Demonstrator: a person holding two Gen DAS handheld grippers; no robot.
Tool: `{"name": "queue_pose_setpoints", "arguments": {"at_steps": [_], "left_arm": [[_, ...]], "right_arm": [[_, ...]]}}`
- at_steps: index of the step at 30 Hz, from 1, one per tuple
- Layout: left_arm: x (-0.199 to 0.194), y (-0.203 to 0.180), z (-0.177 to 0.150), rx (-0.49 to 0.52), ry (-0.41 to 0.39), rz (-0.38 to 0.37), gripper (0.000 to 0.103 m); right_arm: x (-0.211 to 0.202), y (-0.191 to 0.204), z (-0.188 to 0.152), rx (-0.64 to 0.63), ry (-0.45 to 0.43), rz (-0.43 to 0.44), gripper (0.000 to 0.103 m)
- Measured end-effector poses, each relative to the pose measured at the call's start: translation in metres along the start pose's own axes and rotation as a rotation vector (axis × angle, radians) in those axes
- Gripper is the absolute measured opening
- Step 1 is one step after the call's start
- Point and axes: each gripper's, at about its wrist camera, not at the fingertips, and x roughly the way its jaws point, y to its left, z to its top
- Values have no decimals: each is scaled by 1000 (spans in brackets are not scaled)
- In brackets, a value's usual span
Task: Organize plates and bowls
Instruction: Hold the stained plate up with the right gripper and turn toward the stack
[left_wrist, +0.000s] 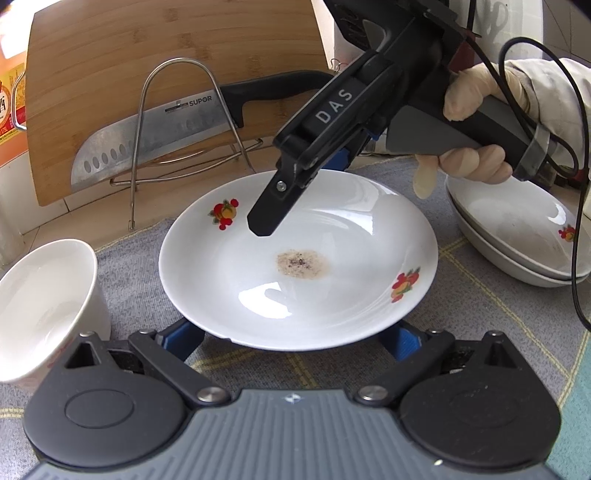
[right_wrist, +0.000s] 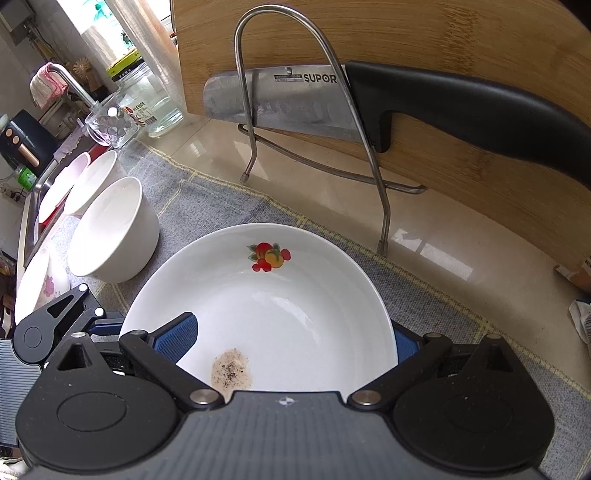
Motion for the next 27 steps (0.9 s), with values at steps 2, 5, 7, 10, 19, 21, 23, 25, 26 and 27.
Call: {"name": "queue_pose_setpoints", "arguments": {"at_steps": [2,5,7,10,19,21,23,25,26,27], "left_arm": [[0,0,0,7,4,-1,99],[1,0,-2,9,1,-11,99],[1,3,-3,6,-2,-26,99],[3,7,-2,-3,-3,-50,100],[4,11,-3,5,-8,-60,100],[3,11,-3,5,-10,-61,100],[2,11,-4,6,-11,-61,100],[2,10,-4,6,-11,-61,100],[2,10,-4,5,-10,-61,100],[1,10,-4,6,-9,-59,100]], "right_arm": [[0,1,-1,-3,4,0,103],[1,2,-2,-13,4,-4,103],[1,2,-2,-15,3,-4,103],[2,3,-1,-29,3,-9,103],[3,0,1,-45,-22,-12,103],[4,0,2,-52,-27,-18,103],[4,-1,3,-49,-30,-20,103],[5,0,4,-48,-28,-16,103],[5,0,4,-50,-26,-17,103],[4,0,4,-51,-25,-15,103]]}}
